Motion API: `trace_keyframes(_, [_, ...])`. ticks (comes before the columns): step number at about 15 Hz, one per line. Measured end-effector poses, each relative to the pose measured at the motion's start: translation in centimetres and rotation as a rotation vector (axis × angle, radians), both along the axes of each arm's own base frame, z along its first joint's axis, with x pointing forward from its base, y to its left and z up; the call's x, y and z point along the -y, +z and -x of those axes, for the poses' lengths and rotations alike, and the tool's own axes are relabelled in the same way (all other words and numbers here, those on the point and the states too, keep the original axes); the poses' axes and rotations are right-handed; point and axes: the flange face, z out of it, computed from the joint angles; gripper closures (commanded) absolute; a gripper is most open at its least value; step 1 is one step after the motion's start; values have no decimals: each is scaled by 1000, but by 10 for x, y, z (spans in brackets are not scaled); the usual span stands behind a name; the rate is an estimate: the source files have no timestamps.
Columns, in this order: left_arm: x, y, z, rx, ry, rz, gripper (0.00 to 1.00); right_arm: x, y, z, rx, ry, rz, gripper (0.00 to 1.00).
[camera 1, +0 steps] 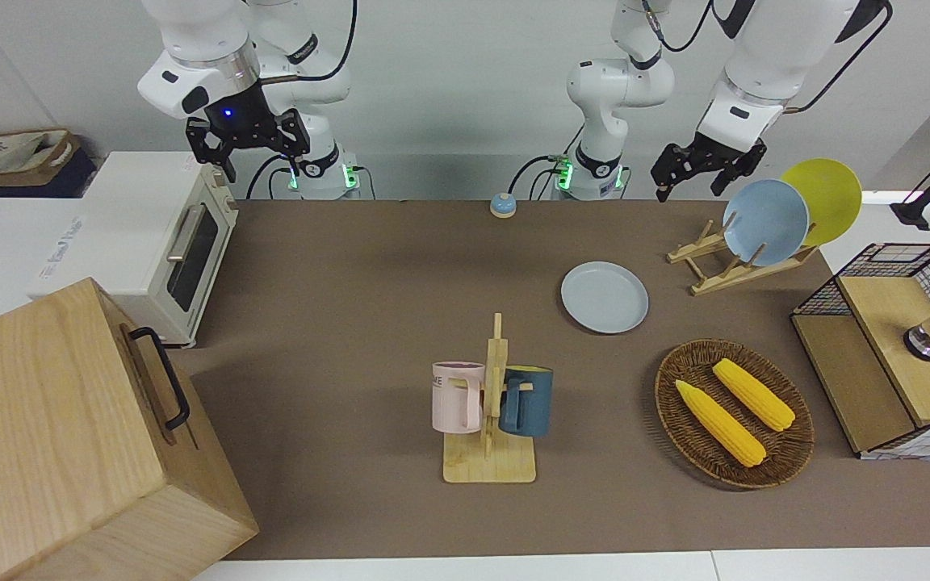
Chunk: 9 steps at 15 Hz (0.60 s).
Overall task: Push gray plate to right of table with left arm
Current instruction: 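Move the left gripper down toward the edge of the gray plate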
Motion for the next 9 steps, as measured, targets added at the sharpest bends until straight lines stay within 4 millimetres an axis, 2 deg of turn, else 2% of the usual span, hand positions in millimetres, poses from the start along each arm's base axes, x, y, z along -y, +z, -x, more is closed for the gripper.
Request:
trace_keyframes(1, [5,0,1,-2,-10,0,2,0,0,0,0,0,0,17])
trace_keyframes(9, [0,-3,1,-10,10,-14,2,0,0,0,0,0,0,17])
